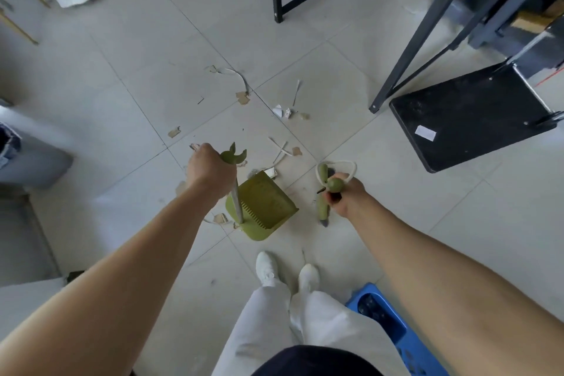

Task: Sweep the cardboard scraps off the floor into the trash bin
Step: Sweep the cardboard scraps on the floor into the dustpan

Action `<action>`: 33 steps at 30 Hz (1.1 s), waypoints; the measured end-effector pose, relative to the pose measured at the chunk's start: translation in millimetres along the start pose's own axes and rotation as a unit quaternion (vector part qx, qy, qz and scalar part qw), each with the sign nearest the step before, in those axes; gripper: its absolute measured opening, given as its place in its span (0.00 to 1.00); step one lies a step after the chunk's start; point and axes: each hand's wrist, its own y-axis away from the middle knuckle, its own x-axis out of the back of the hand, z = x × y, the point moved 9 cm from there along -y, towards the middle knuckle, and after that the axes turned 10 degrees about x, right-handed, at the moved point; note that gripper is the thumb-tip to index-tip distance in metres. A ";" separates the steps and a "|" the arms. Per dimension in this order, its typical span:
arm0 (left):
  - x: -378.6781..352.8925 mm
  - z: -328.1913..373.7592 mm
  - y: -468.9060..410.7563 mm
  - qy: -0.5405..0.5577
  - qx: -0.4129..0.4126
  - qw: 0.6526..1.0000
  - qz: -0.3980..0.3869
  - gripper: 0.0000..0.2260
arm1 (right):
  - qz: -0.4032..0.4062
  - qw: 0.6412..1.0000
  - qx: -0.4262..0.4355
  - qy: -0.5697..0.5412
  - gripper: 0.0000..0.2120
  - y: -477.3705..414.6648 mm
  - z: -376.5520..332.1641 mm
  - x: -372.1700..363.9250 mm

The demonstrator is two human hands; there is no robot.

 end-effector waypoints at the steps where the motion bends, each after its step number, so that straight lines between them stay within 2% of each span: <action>1: 0.5 -5.8 1.8 0.004 0.004 1.000 0.001 0.03 | -0.012 1.000 -0.003 -0.004 0.12 0.4 4.9 -10.7; 3: 1.4 -19.5 4.2 0.009 0.019 1.000 0.002 0.09 | -0.037 0.999 0.000 0.010 0.11 -0.5 10.0 -28.8; 11: 13.6 -52.6 1.3 0.024 0.074 0.997 -0.009 0.09 | -0.041 0.999 0.010 -0.002 0.09 1.3 -0.4 -45.6; 14: 16.5 -53.6 -1.9 0.034 0.075 0.996 -0.022 0.09 | -0.002 0.999 0.033 -0.003 0.09 2.2 -18.8 -47.2; 16: 20.2 -55.4 -5.0 0.036 0.077 0.996 -0.024 0.09 | -0.001 0.999 0.035 -0.012 0.04 -2.4 -22.4 -51.6; 19: 26.1 -57.6 -11.9 0.040 0.078 0.996 -0.021 0.09 | 0.009 1.000 0.018 -0.002 0.11 -15.0 -10.3 -53.9; 23: 30.4 -58.6 -21.8 0.032 0.073 0.997 -0.020 0.09 | -0.014 1.000 -0.017 0.014 0.09 -12.5 21.6 -80.5; 27: 33.8 -60.5 -33.8 0.037 0.069 0.996 -0.029 0.06 | -0.062 0.998 -0.015 0.013 0.07 1.5 30.4 -124.1; 33: 44.8 -55.7 -63.1 0.029 0.066 0.997 -0.039 0.08 | -0.054 0.998 -0.024 -0.003 0.06 -18.8 15.9 -130.7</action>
